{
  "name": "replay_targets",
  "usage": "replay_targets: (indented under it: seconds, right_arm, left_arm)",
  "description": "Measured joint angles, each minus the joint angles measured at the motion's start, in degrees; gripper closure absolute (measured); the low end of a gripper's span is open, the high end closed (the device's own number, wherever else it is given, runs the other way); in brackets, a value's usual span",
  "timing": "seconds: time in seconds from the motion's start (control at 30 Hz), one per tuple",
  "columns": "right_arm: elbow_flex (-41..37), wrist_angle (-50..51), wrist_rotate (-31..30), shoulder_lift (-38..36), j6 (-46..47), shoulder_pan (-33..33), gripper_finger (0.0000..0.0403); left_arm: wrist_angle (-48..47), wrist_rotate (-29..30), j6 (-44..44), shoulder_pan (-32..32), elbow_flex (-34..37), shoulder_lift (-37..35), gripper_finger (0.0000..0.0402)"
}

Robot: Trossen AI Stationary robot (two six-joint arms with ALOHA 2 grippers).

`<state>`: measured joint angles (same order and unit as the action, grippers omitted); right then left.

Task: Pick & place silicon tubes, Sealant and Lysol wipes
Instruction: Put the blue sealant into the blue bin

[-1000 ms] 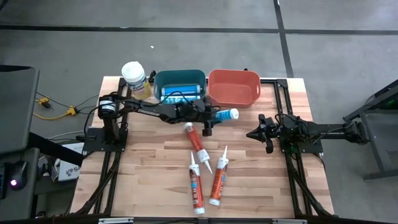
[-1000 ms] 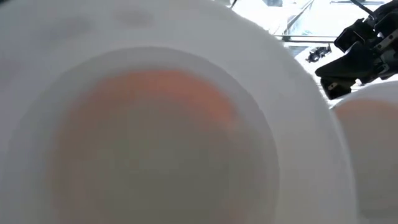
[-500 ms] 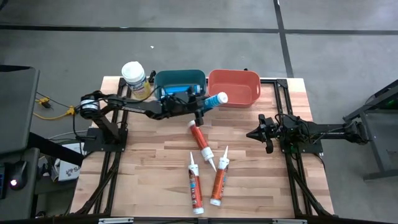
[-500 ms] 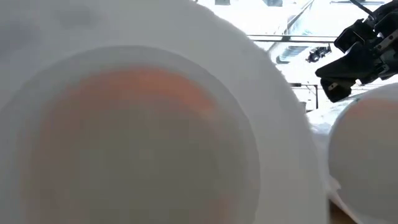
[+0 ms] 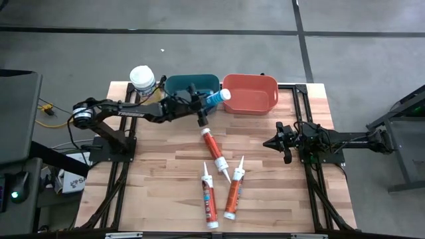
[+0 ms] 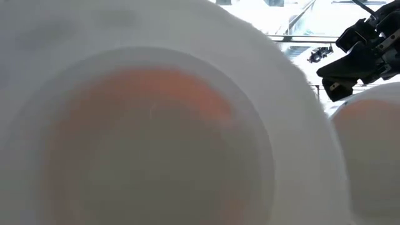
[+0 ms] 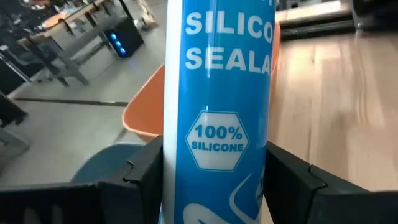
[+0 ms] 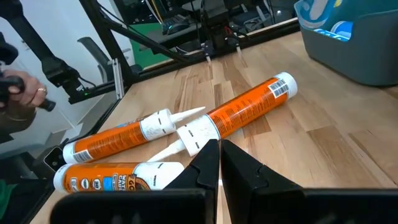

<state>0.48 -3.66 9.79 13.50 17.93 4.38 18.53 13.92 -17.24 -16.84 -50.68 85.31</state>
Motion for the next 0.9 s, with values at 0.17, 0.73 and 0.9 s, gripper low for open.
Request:
replay_targets:
  seconds: [0.17, 0.73, 0.9]
  right_arm:
    - [0.0, 0.0, 0.0, 0.0, 0.0, 0.0, 0.0391]
    - [0.0, 0.0, 0.0, 0.0, 0.0, 0.0, 0.0391]
    - [0.0, 0.0, 0.0, 0.0, 0.0, 0.0, 0.0391]
  left_arm:
    - [-5.1, 0.7, -3.9, -3.3, -0.4, -2.1, 0.0206]
    - [-21.2, 5.0, -14.6, -11.6, -1.1, -2.4, 0.0206]
    - [-26.6, 7.5, -16.7, -12.5, -3.9, -2.2, 0.0206]
